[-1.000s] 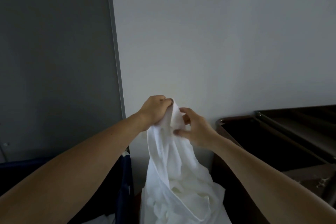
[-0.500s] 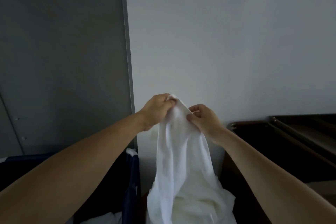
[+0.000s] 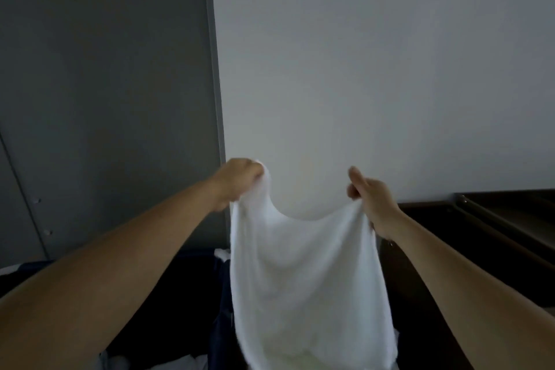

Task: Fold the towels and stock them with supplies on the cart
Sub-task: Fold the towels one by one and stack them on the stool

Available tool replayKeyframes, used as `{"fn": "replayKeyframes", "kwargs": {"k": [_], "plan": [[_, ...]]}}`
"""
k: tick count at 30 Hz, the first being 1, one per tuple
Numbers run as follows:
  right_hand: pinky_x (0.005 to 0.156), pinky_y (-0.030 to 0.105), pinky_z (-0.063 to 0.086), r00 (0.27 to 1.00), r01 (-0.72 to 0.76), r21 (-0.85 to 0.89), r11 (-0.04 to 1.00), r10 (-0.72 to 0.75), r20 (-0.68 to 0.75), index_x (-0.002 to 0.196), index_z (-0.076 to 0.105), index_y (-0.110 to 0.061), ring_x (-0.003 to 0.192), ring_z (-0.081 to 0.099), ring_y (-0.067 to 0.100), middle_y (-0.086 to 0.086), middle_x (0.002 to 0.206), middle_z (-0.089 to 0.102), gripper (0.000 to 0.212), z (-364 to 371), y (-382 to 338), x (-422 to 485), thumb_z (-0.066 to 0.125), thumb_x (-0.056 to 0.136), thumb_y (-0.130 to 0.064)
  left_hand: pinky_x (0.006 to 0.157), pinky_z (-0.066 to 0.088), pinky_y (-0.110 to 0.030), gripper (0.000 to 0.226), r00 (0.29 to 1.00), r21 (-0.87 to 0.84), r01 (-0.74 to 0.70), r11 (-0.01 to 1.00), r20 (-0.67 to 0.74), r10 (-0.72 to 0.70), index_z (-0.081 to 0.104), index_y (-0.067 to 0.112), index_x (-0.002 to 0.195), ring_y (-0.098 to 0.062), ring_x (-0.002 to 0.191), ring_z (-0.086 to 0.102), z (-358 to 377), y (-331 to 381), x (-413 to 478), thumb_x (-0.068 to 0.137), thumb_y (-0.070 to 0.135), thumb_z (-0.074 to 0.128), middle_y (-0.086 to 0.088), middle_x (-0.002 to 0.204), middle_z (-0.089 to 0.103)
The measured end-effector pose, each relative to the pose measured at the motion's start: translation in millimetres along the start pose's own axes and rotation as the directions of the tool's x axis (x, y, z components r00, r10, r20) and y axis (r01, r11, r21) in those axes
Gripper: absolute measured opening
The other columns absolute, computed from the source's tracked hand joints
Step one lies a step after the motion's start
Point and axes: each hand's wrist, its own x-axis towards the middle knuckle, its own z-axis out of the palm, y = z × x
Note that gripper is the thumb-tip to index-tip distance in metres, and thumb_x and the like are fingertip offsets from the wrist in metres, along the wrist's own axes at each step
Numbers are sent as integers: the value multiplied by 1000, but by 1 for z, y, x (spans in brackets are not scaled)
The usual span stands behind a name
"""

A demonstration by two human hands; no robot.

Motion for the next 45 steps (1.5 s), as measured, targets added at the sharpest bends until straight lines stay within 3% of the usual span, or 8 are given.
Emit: {"fn": "replayKeyframes", "kwargs": {"k": [3,8,17,24,26,32,37,45], "plan": [[56,23,40,976,183,-15,983,-180,122,52,56,-24,48,47,4,-12,51,53,57,15,-57,-5,47,96,-60,86,52,-41,23,935,-397,61,916,344,87,63,13,107,-24,98,65,27,7,-15,91,29,61,-7,107,68],[54,25,36,941,207,133,969,-235,244,58,46,-22,51,38,10,-8,53,44,54,22,-81,-22,50,90,-65,101,51,-44,35,802,-404,77,911,568,184,61,-1,125,-34,114,65,44,21,-27,99,21,54,-18,122,67],[90,53,56,836,-151,179,972,29,548,119,66,-3,104,69,38,19,114,72,58,8,0,-46,84,72,-33,57,44,-26,31,957,-343,-259,903,32,287,59,17,67,-14,60,54,10,48,-2,97,12,55,6,58,58],[82,45,61,916,-230,173,958,153,369,110,71,3,93,73,34,19,102,75,57,-34,9,-26,71,74,-42,41,34,-15,23,818,-34,-222,975,-550,167,56,12,66,-21,61,52,-35,45,22,88,12,49,0,62,54],[70,34,61,931,-206,251,946,111,346,92,79,-5,84,75,28,15,95,76,47,-41,-23,-15,68,75,-48,61,45,-23,22,892,243,-146,959,-388,234,65,5,81,-32,81,60,-29,35,16,94,12,48,-11,80,65],[61,25,50,927,79,277,958,-173,332,57,68,-15,62,62,16,4,64,64,41,-22,-119,-8,56,96,-21,76,45,-37,26,956,-356,-99,929,226,189,63,8,106,-24,88,60,10,16,-11,87,25,61,-4,102,65],[76,40,36,871,60,131,990,-116,477,95,53,-6,79,42,26,12,88,47,20,2,-88,-22,48,105,-23,106,46,-38,58,866,-511,42,859,447,223,53,10,140,-21,123,61,20,20,-16,85,27,57,-6,135,63],[57,22,48,916,274,-111,955,-224,332,66,67,-29,59,57,0,-14,64,64,25,-6,-54,-23,73,84,-45,81,51,-44,27,832,-382,-53,923,494,252,62,3,94,-27,88,62,41,27,-17,86,29,61,-13,94,65]]}}
